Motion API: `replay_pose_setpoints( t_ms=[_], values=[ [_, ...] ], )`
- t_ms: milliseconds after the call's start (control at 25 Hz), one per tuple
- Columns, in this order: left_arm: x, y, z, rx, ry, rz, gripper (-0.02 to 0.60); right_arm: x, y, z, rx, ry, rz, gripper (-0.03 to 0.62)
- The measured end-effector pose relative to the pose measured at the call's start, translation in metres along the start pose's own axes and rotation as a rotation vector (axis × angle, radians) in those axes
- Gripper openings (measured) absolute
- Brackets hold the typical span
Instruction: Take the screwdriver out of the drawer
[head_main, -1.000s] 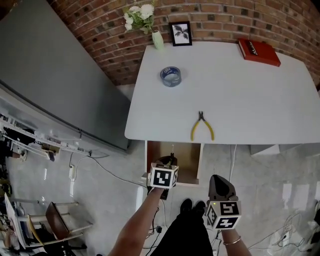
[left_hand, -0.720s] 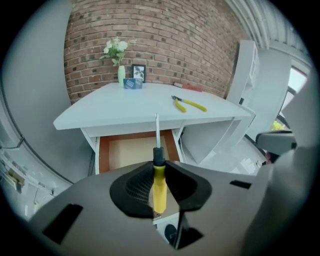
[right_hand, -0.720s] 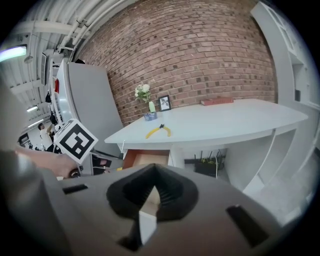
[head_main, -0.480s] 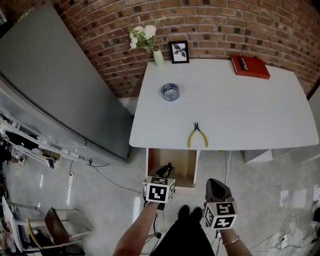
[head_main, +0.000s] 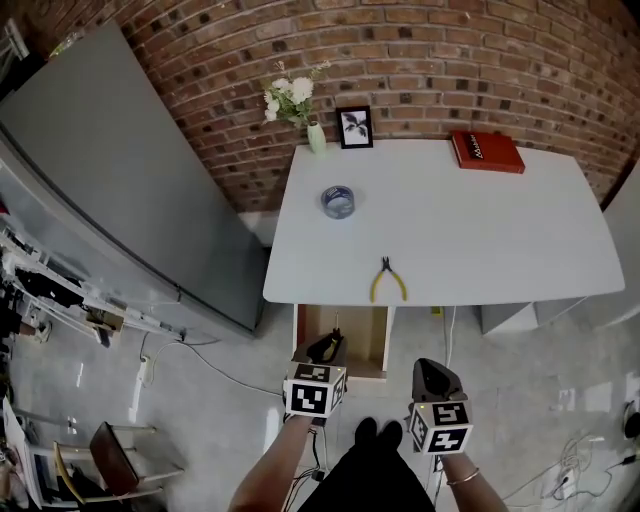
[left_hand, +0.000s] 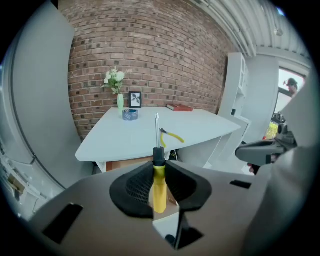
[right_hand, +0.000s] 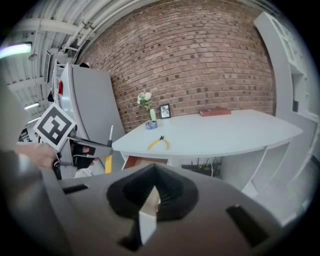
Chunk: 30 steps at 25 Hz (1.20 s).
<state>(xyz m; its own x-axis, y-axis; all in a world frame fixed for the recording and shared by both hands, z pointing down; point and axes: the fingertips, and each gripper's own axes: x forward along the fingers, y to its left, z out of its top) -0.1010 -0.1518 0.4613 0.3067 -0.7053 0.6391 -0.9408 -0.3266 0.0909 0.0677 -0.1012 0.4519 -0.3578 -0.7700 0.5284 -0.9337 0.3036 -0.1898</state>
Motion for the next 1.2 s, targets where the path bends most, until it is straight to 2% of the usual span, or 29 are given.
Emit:
replay_pose_setpoints(
  t_ms=[400,680,1200],
  values=[
    [-0.037,-0.013,0.011,0.002,-0.069,0.003,0.066,-0.018,0.004,0.009,-0.006,-0.023,-0.001,0.002],
    [-0.065,-0.023,0.009,0.003,-0.102,0.001,0.066,-0.041,-0.002,0.017,0.029,-0.056,-0.008,0.002],
    [-0.102,-0.025,0.003,-0.018,-0.149,0.023,0.066,-0.066,0.0,0.021,-0.022,-0.081,-0.014,0.002]
  ],
)
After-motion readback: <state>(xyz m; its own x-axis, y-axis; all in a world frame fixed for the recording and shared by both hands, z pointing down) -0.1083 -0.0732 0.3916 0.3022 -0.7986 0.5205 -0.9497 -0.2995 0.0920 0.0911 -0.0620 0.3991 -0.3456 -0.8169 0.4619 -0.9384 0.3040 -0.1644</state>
